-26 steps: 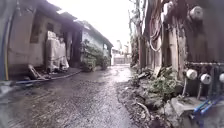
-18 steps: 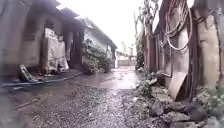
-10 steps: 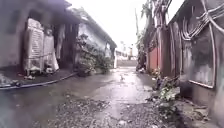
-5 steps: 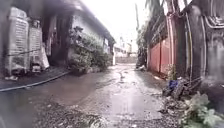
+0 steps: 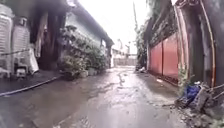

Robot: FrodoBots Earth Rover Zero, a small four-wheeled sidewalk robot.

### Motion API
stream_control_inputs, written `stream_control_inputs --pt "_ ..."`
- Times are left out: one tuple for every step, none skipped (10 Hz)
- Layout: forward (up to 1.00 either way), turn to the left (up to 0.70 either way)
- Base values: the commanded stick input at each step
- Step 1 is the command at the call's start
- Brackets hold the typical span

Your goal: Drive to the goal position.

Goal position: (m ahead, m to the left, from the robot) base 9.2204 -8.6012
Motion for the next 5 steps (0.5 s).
stream_control_inputs --pt "1.00 0.00" --pt "1.00 0.00" --pt "1.00 0.00" --pt "1.00 0.00" --pt "1.00 0.00"
